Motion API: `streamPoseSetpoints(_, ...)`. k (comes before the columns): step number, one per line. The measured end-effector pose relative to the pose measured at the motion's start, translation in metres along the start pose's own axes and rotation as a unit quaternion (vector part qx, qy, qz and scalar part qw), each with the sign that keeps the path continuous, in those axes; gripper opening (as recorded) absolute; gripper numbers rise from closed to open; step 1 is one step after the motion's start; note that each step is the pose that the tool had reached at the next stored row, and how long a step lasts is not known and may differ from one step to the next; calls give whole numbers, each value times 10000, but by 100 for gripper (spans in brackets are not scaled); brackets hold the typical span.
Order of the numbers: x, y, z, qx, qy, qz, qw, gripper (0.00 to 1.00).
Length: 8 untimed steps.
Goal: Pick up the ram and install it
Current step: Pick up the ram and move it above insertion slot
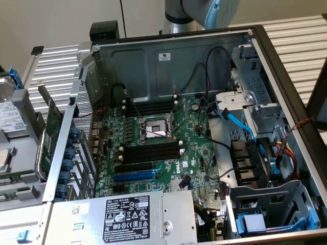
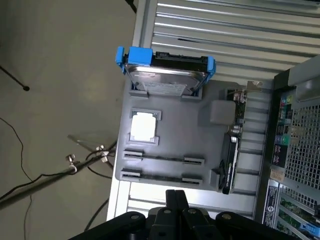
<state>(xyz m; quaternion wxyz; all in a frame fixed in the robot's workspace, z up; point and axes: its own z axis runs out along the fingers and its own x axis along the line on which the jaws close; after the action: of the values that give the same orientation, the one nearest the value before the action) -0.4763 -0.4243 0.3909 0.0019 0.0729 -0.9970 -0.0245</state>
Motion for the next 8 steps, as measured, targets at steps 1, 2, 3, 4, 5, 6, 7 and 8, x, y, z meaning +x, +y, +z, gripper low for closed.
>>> streamPoseSetpoints(1, 0, 0, 1, 0, 4, -90, 10000, 11)
streamPoseSetpoints(2, 0, 0, 1, 0, 9, -180, 9998, 11)
streamPoseSetpoints(3, 0, 0, 1, 0, 14, -278, 9996, 11)
streamPoseSetpoints(4, 0, 0, 3, 0, 18, -367, 9993, 11)
streamPoseSetpoints(5, 0, 0, 4, 0, 22, -457, 9990, 11)
streamPoseSetpoints(6, 0, 0, 4, 0, 27, -549, 9985, 11)
streamPoseSetpoints(7, 0, 0, 4, 0, 31, -639, 9980, 11)
streamPoseSetpoints(8, 0, 0, 5, 0, 35, -729, 9973, 11)
